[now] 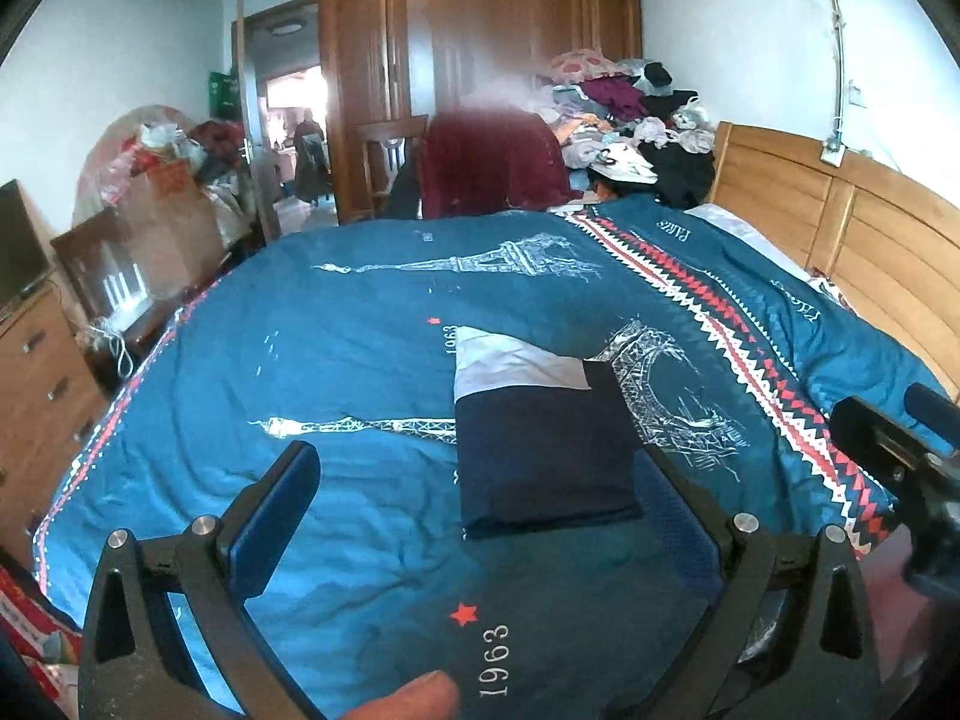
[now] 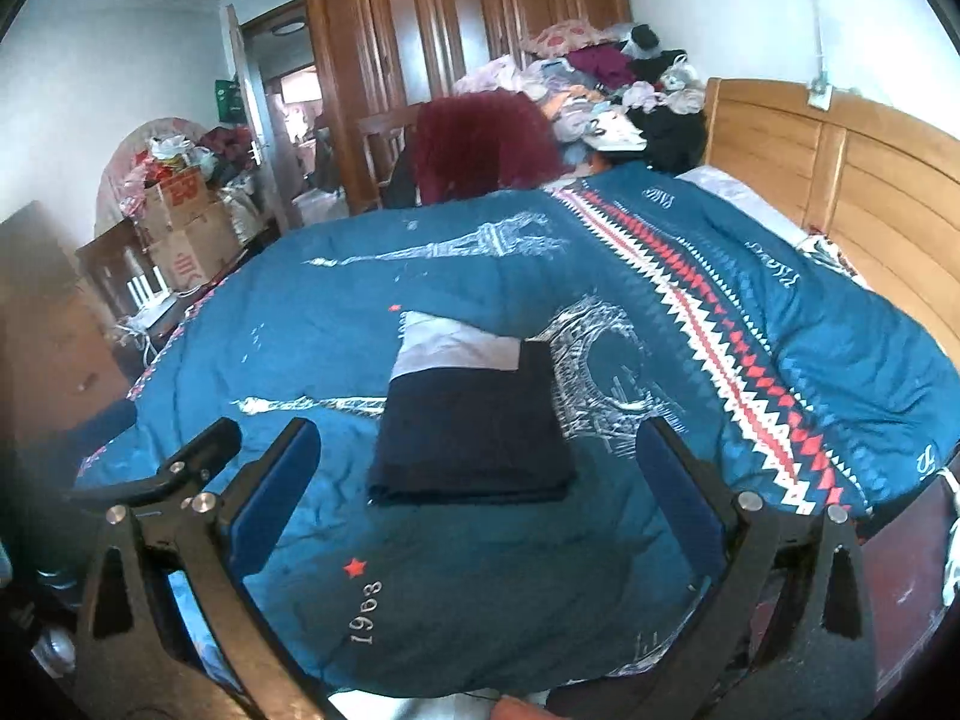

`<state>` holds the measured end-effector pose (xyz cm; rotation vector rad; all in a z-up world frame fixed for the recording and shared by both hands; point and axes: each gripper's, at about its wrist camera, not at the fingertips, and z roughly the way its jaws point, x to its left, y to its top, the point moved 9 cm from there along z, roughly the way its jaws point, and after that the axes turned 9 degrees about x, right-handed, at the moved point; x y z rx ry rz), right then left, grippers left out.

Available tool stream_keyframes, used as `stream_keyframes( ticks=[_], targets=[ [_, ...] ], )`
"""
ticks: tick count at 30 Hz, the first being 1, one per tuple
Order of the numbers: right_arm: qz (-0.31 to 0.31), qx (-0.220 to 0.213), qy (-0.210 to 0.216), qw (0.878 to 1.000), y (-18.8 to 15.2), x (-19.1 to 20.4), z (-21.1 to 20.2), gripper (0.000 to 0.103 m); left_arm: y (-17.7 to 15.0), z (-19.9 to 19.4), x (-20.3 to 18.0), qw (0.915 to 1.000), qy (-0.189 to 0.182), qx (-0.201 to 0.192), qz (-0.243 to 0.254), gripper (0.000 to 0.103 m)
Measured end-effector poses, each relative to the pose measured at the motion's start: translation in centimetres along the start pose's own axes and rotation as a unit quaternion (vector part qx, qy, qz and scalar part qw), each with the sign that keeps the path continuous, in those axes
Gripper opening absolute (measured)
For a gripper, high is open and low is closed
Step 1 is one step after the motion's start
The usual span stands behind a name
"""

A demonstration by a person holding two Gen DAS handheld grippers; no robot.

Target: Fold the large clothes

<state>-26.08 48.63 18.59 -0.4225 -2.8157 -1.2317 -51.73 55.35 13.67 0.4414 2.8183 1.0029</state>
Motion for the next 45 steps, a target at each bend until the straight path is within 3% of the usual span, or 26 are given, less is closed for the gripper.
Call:
stream_keyframes(
  ticks=[5, 13, 15, 45],
  targets=[
    [-0.016, -0.005, -0.052, 0.999, -1.1, 0.0, 0.1, 0.103, -0.8, 0.3, 0.5, 1.0000, 0.003, 0.006, -0.002, 0.103],
    [-0.028, 0.006, -0.071, 0.997, -1.9, 0.4, 1.0, 0.103, -1.9, 1.3, 0.8, 0.9997, -0.021, -0.006, -0.010, 0.103],
    [-0.028, 0.008, -0.071, 0.997, -2.2, 0.6, 1.2, 0.103, -2.2, 1.6, 0.7, 0.9993, -0.035, -0.005, -0.010, 0.103],
    [-0.034, 0.013, -0.058, 0.998, -4.0, 0.0, 1.3, 0.103, -3.2, 1.6, 0.2, 0.9995, -0.025, -0.019, -0.003, 0.103]
  ],
)
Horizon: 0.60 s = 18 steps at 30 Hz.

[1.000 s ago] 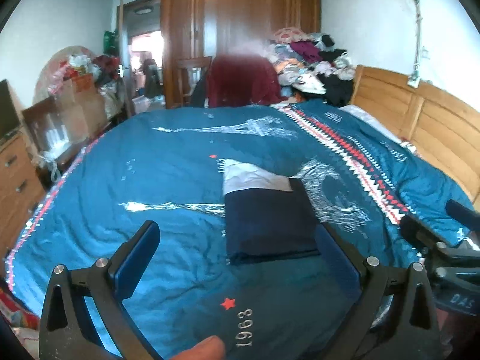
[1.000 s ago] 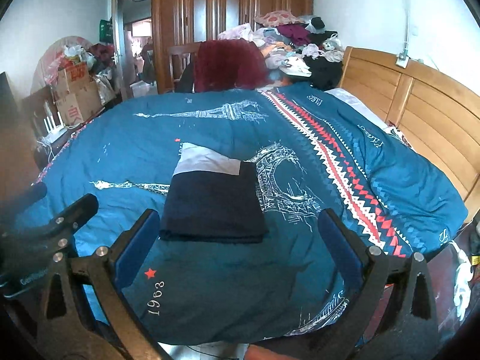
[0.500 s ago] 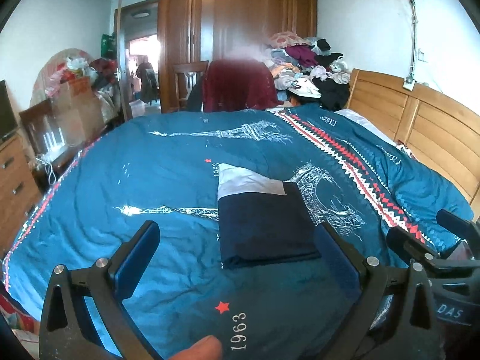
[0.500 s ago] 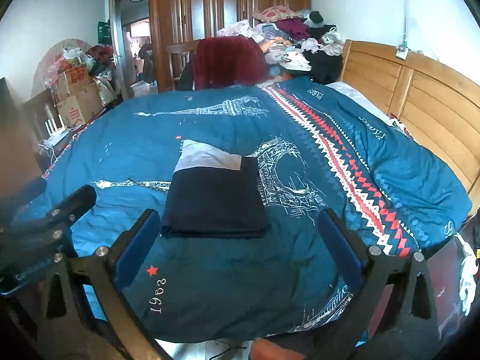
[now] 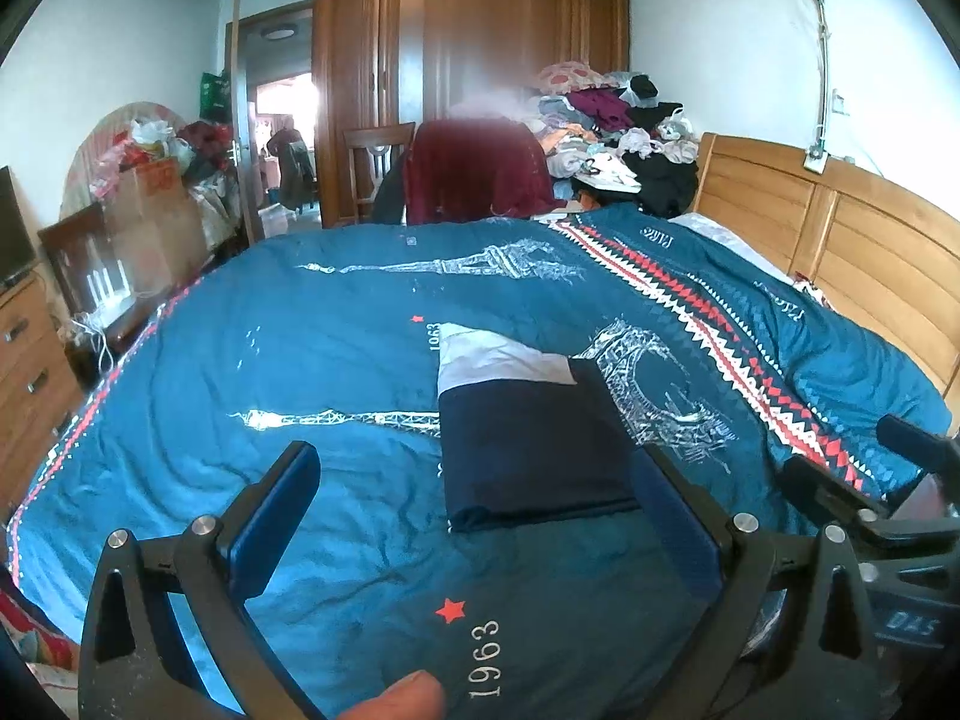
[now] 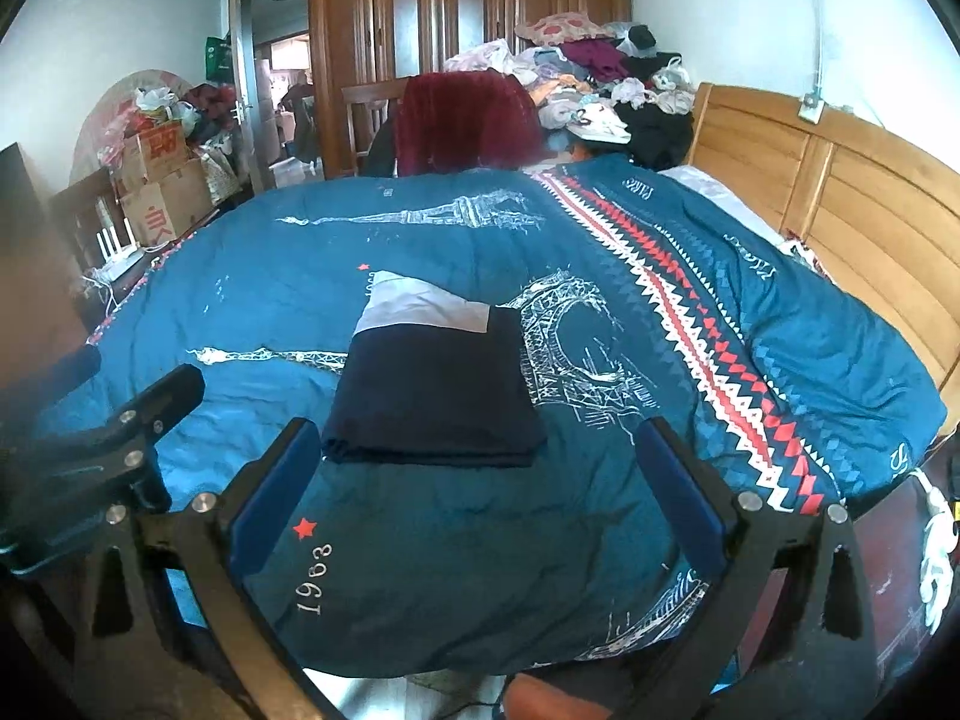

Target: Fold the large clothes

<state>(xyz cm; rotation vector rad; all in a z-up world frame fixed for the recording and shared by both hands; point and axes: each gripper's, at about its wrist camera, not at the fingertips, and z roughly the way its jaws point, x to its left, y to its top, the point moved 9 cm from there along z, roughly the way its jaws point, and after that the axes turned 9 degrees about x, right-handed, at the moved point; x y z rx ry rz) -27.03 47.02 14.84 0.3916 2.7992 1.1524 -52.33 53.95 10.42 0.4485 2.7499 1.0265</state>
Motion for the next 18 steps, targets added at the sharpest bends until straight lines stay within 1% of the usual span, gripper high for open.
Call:
stream_keyframes(
  ticks=[5, 12, 14, 18],
  targets=[
    [0.002, 0.008, 0.015, 1.000, -0.17, 0.11, 0.66, 0.103, -0.32, 0.44, 0.01, 1.0000, 0.004, 0.001, 0.001, 0.103],
    [0.005, 0.003, 0.029, 1.000, -0.21, 0.10, 0.61, 0.103, 0.04, 0.02, 0.11, 0.9998, 0.005, -0.016, 0.005, 0.103],
    [0.004, 0.001, 0.031, 1.000, -0.17, 0.13, 0.58, 0.103, -0.09, 0.25, -0.01, 0.9998, 0.010, -0.014, 0.007, 0.103],
    [0.003, 0.006, 0.032, 0.999, -0.42, 0.22, 0.98, 0.103, -0.54, 0.85, -0.03, 0.9999, 0.009, -0.005, 0.006, 0.103]
  ],
)
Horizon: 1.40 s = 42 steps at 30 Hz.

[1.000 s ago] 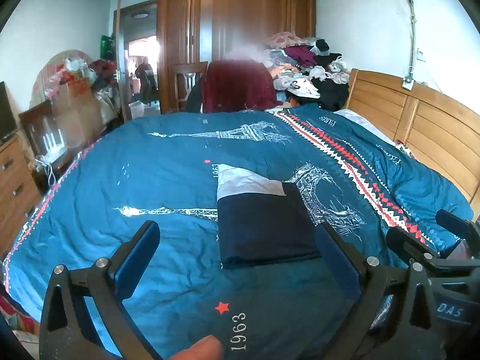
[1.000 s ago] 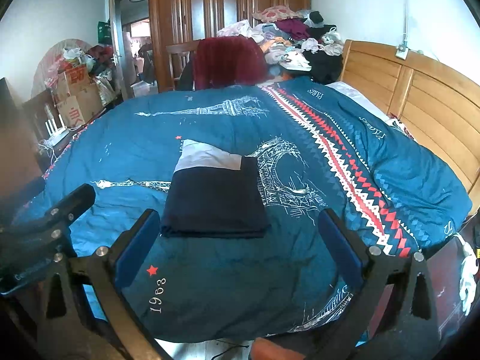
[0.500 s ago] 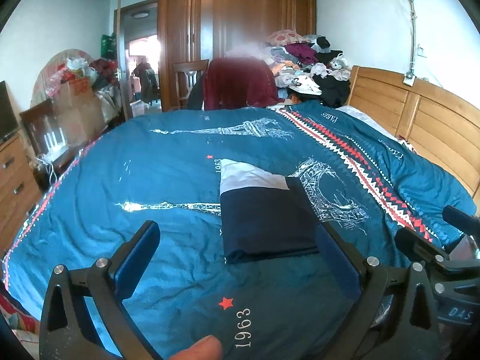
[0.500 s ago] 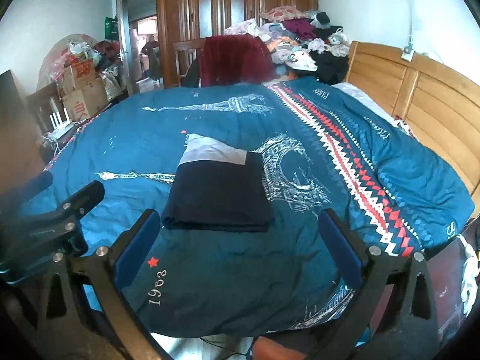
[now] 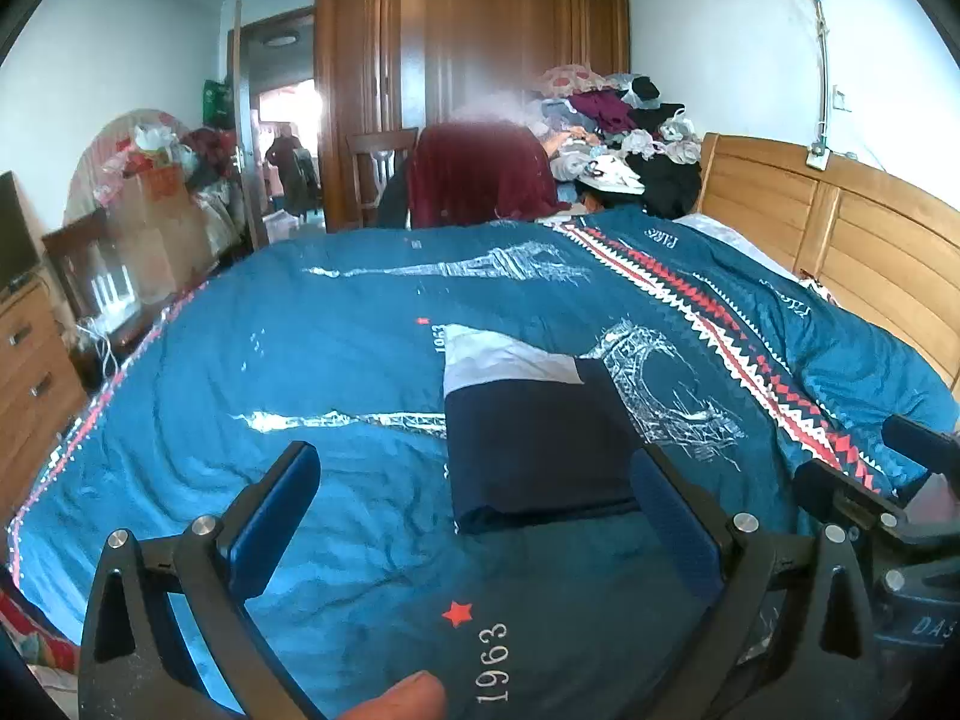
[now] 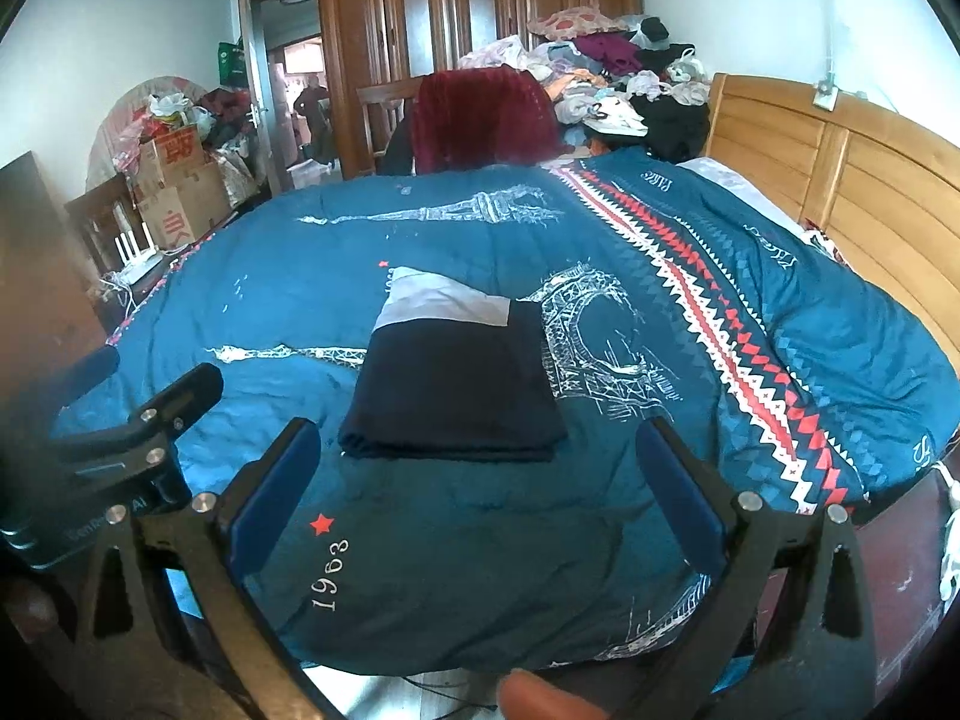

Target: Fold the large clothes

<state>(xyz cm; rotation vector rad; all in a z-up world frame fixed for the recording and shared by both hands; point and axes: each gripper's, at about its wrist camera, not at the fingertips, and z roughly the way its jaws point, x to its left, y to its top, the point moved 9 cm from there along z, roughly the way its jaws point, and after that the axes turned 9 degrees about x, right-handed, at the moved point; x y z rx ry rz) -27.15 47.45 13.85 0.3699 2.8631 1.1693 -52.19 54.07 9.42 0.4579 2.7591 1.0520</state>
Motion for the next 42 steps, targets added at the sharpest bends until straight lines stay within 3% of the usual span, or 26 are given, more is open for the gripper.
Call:
stream_keyframes(
  ticks=[9, 42],
  targets=[
    [0.012, 0.031, 0.013, 0.999, -1.8, -0.1, 1.3, 0.103, -2.0, 1.2, 0.6, 0.9996, 0.017, 0.017, 0.014, 0.103],
    [-0.004, 0.031, 0.015, 0.999, -1.7, 0.4, 1.0, 0.103, -1.5, 1.0, 1.5, 0.9994, 0.021, 0.014, 0.022, 0.103]
  ],
)
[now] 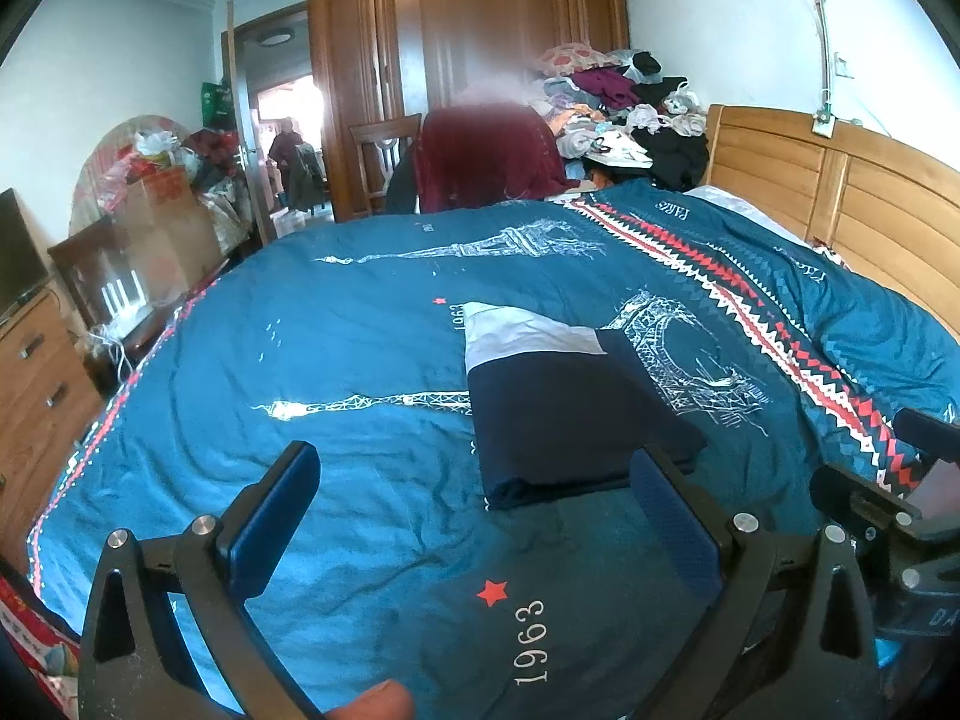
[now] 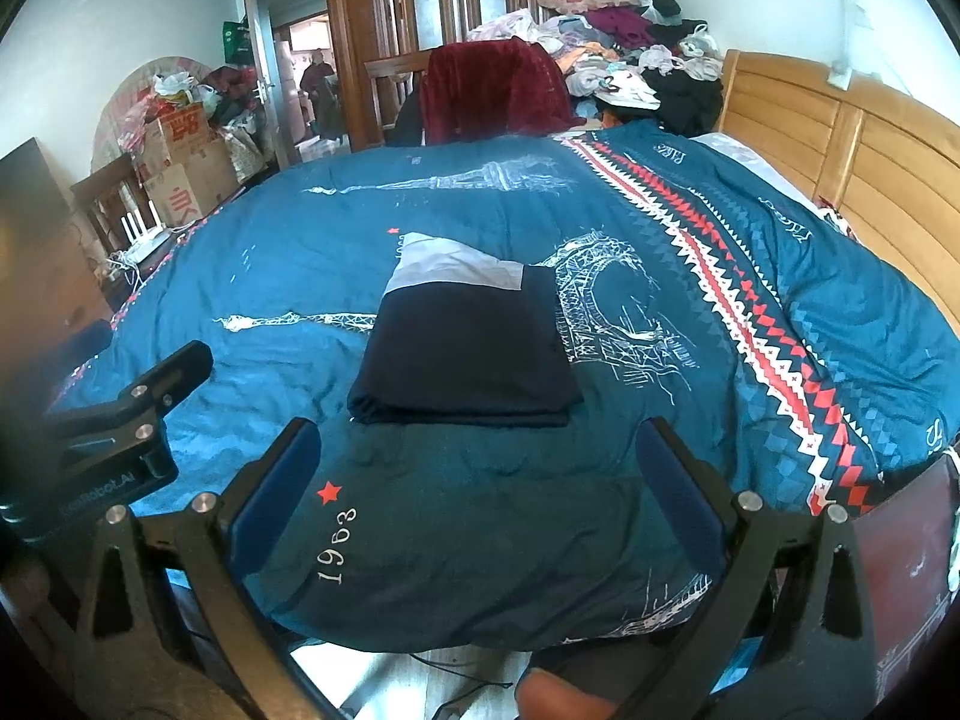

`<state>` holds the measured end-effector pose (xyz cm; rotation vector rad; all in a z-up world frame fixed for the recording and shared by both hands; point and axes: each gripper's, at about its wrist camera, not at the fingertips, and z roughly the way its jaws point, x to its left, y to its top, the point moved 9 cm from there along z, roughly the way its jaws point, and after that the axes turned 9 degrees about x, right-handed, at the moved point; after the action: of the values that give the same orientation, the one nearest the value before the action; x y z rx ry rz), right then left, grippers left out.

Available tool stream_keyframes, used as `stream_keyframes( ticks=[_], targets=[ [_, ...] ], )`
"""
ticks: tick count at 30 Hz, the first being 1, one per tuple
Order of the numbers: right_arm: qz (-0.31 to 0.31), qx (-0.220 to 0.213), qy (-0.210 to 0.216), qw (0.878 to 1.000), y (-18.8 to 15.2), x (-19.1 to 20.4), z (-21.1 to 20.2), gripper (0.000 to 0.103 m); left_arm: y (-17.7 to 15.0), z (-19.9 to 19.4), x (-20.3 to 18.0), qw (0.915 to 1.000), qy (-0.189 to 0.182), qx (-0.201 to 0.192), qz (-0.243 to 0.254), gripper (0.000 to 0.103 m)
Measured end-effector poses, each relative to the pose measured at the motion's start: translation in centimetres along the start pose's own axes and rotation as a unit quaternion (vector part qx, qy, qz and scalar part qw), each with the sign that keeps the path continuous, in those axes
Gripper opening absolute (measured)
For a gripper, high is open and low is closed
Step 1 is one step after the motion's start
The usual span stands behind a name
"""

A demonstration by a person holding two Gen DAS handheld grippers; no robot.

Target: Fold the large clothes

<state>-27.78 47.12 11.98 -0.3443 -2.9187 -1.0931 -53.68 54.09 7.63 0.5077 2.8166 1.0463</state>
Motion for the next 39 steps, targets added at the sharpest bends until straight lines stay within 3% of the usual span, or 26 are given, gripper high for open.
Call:
stream_keyframes(
  ticks=[39],
  targets=[
    [-0.010, 0.000, 0.006, 1.000, 0.3, 0.6, 0.4, 0.103, 0.0, 0.4, 1.0, 1.0000, 0.006, 0.004, -0.003, 0.103]
  ],
)
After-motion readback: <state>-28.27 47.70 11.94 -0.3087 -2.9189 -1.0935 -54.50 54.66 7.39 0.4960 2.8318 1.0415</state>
